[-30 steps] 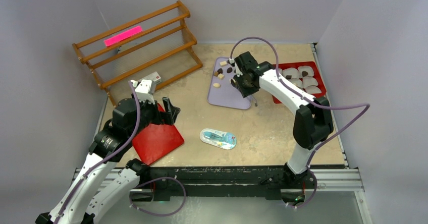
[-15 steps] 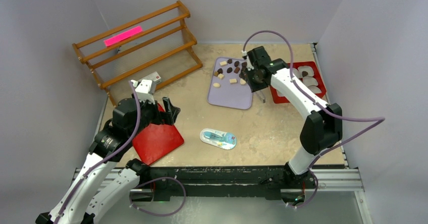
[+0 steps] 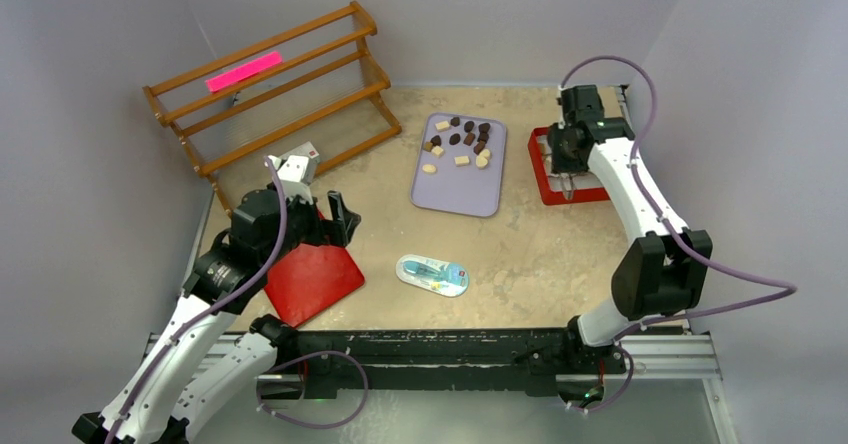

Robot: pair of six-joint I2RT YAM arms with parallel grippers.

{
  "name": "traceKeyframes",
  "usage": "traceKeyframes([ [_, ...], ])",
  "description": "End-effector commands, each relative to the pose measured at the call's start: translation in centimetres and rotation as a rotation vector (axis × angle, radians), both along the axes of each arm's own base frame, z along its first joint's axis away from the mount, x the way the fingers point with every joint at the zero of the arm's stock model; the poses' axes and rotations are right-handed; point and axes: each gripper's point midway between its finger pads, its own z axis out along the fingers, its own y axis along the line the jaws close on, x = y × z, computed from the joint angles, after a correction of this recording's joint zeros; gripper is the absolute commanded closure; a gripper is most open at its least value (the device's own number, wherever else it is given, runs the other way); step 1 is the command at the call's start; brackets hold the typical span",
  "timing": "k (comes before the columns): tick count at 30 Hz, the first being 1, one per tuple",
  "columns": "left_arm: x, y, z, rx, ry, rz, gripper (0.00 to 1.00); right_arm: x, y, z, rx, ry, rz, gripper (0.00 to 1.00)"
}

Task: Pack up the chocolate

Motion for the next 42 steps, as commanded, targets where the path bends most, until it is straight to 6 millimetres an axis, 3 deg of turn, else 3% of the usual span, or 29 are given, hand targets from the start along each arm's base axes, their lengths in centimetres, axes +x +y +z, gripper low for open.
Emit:
traceKeyframes([
  [1,0.3,-0.4,0.0,0.002,-0.018,-0.021,0.00,-0.3,-3.6,0.5,0.010,-0.040,-0.128,0.79],
  [9,0.3,-1.1,-0.4,-0.001,0.006,-0.052,0.00,0.6,-8.7,-1.3,0.057,-0.028,-0.255,0.78],
  [15,0.3,-0.9,-0.2,-0.004,-0.007,-0.048,0.00,1.4,-11.3,-2.4,0.075,-0.017,-0.302,0.77],
  [24,0.3,-0.7,0.1,0.000,-0.016,-0.035,0.00,1.5,-12.8,-4.2,0.100,-0.007,-0.328,0.74],
  [31,0.2,-0.7,0.1,-0.003,-0.017,-0.041,0.00,2.7,-13.8,-4.7,0.099,-0.026,-0.334,0.72],
  [42,0.2,-0.6,0.2,-0.002,-0.021,-0.034,0.00,3.0,-13.9,-6.1,0.112,0.003,-0.342,0.64],
])
